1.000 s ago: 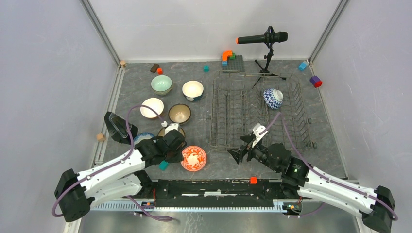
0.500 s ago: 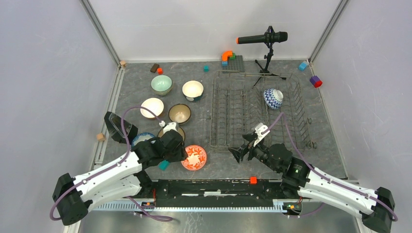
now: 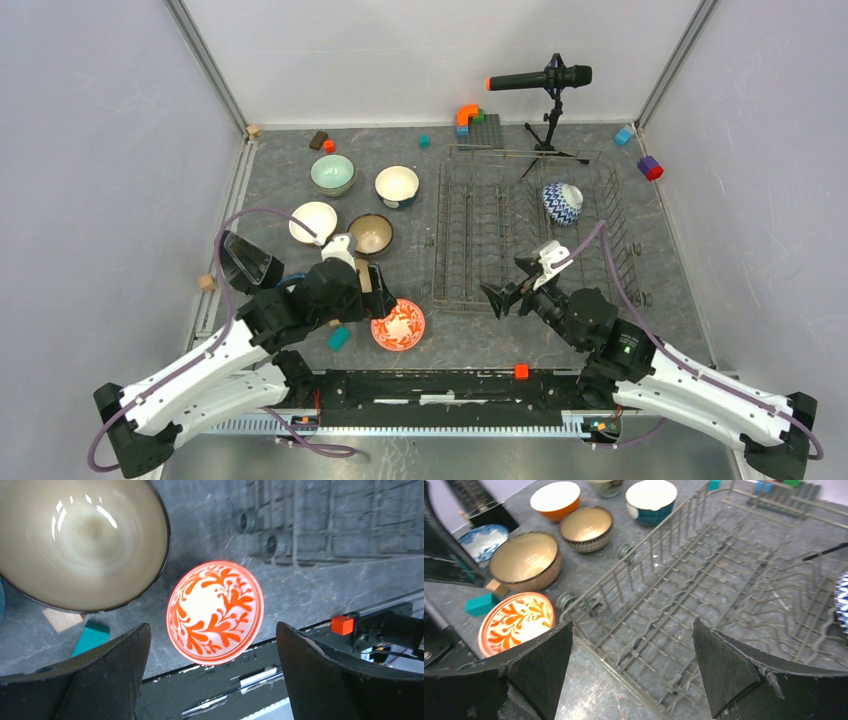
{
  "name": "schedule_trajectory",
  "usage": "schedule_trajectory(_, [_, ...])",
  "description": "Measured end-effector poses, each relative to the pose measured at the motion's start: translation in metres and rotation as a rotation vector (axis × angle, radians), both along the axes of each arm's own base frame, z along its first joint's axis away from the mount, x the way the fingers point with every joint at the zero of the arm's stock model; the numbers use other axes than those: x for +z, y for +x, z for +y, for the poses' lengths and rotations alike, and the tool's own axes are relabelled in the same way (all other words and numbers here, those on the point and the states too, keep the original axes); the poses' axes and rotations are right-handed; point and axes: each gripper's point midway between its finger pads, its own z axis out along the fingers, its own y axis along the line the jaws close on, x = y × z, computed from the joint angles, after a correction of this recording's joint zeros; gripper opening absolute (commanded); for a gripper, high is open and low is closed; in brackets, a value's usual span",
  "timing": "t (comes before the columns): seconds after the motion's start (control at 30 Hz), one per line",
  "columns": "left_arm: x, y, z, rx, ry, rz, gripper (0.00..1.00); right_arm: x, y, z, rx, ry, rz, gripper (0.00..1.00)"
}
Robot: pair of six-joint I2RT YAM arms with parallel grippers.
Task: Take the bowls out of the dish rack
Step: Place the bowl at the center of the board, then pick up the bowl from the dish rack.
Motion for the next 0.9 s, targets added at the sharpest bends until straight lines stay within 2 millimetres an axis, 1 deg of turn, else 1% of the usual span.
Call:
schedule_trajectory(0.13, [0.035, 0.013, 0.001, -0.012, -0.012, -0.120, 1.00, 0.013, 0.015, -0.010, -0.099, -0.013, -0.031, 0.94])
schedule_trajectory(0.2, [0.054, 0.024, 0.002, -0.007, -0.007, -0.196, 1.00, 0.023, 0.024, -0.012, -0.154, -0.031, -0.038, 0.95])
schedule_trajectory(0.27, [0.070, 0.035, 0.001, -0.001, -0.013, -0.269, 1.00, 0.041, 0.038, -0.013, -0.221, -0.061, -0.040, 0.95])
schedule_trajectory(0.33, [0.084, 0.046, -0.003, -0.002, -0.021, -0.347, 1.00, 0.069, 0.059, -0.013, -0.293, -0.066, -0.041, 0.94])
schedule_trajectory(0.37, [0.091, 0.051, -0.005, -0.004, -0.028, -0.381, 1.00, 0.079, 0.070, -0.015, -0.327, -0.058, -0.039, 0.94])
schedule_trajectory(0.4, [0.097, 0.056, -0.008, -0.007, -0.035, -0.415, 1.00, 0.088, 0.085, -0.021, -0.369, -0.043, -0.035, 0.93])
schedule_trajectory(0.47, [0.109, 0.064, -0.014, -0.013, -0.060, -0.477, 1.00, 0.093, 0.109, -0.043, -0.459, -0.014, -0.021, 0.92])
schedule_trajectory(0.57, [0.113, 0.072, -0.022, -0.020, -0.081, -0.531, 1.00, 0.081, 0.138, -0.077, -0.577, 0.015, 0.031, 0.92])
schedule_trajectory(0.63, [0.108, 0.074, -0.024, -0.026, -0.075, -0.535, 1.00, 0.068, 0.159, -0.100, -0.648, 0.048, 0.080, 0.91])
schedule_trajectory(0.7, [0.102, 0.074, -0.025, -0.032, -0.065, -0.530, 1.00, 0.055, 0.175, -0.118, -0.693, 0.094, 0.121, 0.91])
schedule_trajectory(0.77, [0.098, 0.073, -0.024, -0.035, -0.062, -0.525, 1.00, 0.036, 0.187, -0.142, -0.756, 0.144, 0.165, 0.90])
schedule_trajectory(0.83, [0.097, 0.072, -0.025, -0.039, -0.066, -0.525, 1.00, 0.015, 0.194, -0.161, -0.801, 0.174, 0.210, 0.90])
schedule_trajectory(0.9, [0.098, 0.071, -0.024, -0.038, -0.074, -0.531, 1.00, -0.005, 0.200, -0.171, -0.818, 0.195, 0.249, 0.92])
